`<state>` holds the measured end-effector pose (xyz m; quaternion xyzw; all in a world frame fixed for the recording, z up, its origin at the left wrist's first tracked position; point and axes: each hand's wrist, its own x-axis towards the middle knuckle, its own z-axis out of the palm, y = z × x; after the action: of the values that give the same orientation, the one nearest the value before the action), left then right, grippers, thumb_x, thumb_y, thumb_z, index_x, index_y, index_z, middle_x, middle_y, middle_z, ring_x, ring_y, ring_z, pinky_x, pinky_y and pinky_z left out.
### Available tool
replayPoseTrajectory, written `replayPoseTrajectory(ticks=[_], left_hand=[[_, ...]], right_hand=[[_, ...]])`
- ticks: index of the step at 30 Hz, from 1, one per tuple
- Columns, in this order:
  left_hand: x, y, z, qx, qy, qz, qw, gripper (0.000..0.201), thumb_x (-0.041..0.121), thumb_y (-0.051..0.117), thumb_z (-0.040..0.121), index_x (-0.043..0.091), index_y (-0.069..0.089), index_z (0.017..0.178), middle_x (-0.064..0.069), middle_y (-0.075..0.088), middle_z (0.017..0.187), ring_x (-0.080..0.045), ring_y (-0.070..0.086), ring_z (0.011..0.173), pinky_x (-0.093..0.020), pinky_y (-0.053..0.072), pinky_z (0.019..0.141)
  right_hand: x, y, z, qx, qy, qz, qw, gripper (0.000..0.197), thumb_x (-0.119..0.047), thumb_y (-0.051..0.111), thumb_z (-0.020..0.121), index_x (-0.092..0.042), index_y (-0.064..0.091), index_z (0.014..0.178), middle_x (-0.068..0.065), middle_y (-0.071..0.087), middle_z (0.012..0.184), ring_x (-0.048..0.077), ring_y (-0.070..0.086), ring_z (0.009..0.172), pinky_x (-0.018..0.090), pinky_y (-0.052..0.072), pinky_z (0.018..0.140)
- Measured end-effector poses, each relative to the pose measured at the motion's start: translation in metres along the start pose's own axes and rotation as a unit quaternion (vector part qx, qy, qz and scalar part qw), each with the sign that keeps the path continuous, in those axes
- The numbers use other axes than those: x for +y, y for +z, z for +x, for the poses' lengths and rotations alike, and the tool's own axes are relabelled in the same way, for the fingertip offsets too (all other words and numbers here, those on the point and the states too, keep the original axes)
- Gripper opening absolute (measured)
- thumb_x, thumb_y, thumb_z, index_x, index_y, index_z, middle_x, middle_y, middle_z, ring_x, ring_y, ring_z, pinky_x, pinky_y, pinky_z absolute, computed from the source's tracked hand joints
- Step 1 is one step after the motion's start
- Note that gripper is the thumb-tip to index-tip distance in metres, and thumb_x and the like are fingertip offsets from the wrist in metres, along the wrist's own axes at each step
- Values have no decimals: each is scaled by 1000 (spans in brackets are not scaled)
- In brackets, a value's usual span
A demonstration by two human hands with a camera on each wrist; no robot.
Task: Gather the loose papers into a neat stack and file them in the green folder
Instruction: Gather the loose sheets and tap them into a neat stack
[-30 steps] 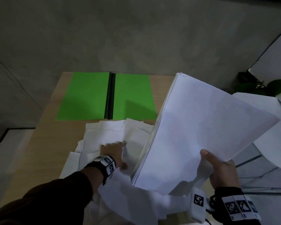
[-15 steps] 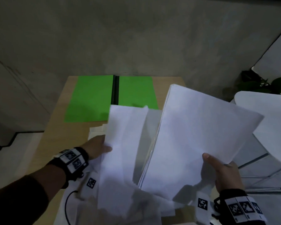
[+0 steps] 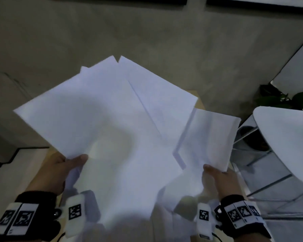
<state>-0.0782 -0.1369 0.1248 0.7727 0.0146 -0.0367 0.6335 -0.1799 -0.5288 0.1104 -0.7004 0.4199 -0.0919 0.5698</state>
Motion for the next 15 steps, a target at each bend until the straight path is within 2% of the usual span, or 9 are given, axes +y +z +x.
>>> replayPoseTrajectory(ticks=[2, 3, 5, 7, 9, 10, 12, 13, 15], left_hand=[[-5, 12, -2, -21, -38, -2, 999, 8, 4, 63, 83, 3, 70, 86, -5, 76, 80, -24, 70, 76, -37, 52, 82], [-9, 17, -2, -28, -49, -12, 998, 9, 5, 62, 85, 0, 70, 83, -9, 75, 75, -25, 69, 72, -39, 50, 81], [-12, 31, -4, -38, -62, -29, 997, 13, 12, 64, 86, 2, 66, 79, -12, 69, 72, -25, 64, 70, -36, 44, 80], [-11, 42, -5, -34, -85, -48, 995, 12, 13, 63, 87, 9, 64, 76, -9, 67, 77, -22, 63, 75, -33, 43, 81], [-15, 48, -3, -42, -135, -112, 984, 12, 7, 57, 90, 13, 66, 86, -1, 73, 80, -16, 69, 78, -30, 51, 80], [-14, 50, -3, -58, -165, -145, 974, 10, 12, 61, 88, 10, 68, 95, -2, 75, 87, -16, 71, 86, -31, 52, 85], [-17, 53, -2, -87, -188, -171, 963, 51, 31, 83, 66, 6, 69, 107, -10, 72, 110, -26, 66, 106, -40, 45, 100], [-15, 56, -5, -96, -192, -181, 960, 68, 39, 89, 51, 7, 69, 108, -11, 70, 114, -28, 65, 108, -42, 43, 101], [-16, 59, -4, -80, -190, -177, 962, 75, 40, 91, 40, 5, 70, 103, -12, 70, 112, -29, 65, 106, -42, 44, 99]], right_hand=[[-5, 15, 1, -35, -2, 10, 999, 13, -10, 68, 80, 0, 62, 74, 10, 63, 62, 25, 57, 56, 21, 45, 44], [-7, 22, 0, -59, 1, 17, 998, 12, -8, 68, 79, 2, 64, 75, 10, 64, 60, 27, 58, 57, 24, 46, 49], [-12, 37, -4, -115, 6, 62, 991, 11, -2, 65, 80, 6, 67, 88, 11, 69, 65, 27, 63, 60, 28, 49, 56], [-19, 47, -11, -173, -2, 118, 978, 15, 2, 58, 84, -2, 68, 95, 6, 74, 69, 24, 68, 61, 27, 52, 54], [-26, 55, -16, -199, -10, 148, 969, 22, 1, 53, 88, -10, 68, 99, 5, 75, 79, 24, 68, 65, 27, 54, 55], [-27, 58, -16, -201, -13, 154, 967, 22, 0, 51, 89, -12, 67, 98, 7, 74, 86, 22, 67, 66, 28, 54, 56], [-28, 64, -15, -197, -16, 161, 967, 16, -12, 50, 93, -13, 66, 97, 12, 71, 104, 21, 67, 79, 31, 54, 70], [-26, 66, -14, -201, -10, 170, 965, 20, -24, 51, 94, -15, 67, 102, 9, 71, 110, 21, 67, 92, 34, 52, 82], [-22, 69, -13, -230, 11, 202, 952, 48, -57, 59, 81, -22, 67, 113, -1, 70, 116, 18, 64, 111, 40, 45, 99]])
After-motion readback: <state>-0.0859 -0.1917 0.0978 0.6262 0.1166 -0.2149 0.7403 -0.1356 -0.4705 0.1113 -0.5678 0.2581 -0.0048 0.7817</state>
